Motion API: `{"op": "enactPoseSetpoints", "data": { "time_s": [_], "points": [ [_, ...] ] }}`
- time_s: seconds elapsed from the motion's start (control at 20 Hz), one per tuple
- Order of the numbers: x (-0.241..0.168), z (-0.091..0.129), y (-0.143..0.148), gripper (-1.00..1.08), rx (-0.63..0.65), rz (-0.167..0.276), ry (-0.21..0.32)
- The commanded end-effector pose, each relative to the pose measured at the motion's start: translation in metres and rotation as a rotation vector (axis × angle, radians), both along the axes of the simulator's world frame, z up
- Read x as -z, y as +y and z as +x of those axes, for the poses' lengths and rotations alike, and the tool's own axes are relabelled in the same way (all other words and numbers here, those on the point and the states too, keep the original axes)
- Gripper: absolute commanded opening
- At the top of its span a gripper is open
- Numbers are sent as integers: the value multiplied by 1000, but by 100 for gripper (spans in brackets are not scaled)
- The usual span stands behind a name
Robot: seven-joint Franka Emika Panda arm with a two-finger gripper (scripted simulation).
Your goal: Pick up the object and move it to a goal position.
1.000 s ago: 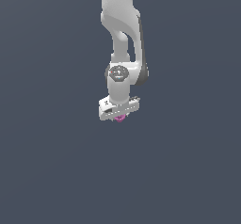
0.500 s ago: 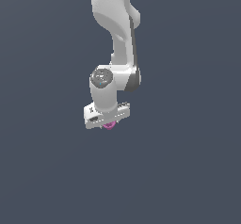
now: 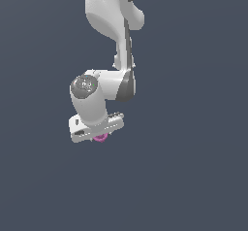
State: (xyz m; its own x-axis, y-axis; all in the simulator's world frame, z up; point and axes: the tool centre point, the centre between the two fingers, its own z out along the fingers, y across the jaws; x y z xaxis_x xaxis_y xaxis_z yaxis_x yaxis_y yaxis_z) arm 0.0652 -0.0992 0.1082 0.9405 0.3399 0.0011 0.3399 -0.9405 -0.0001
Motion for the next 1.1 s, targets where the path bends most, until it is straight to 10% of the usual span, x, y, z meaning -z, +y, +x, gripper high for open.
{"op": "enactPoseSetpoints", "data": {
  "time_s": [0.0,1.05],
  "points": [
    [-5,11,-9,-100,-1,0,1],
    [-27,63,-50,-100,0,0,1]
  ]
}}
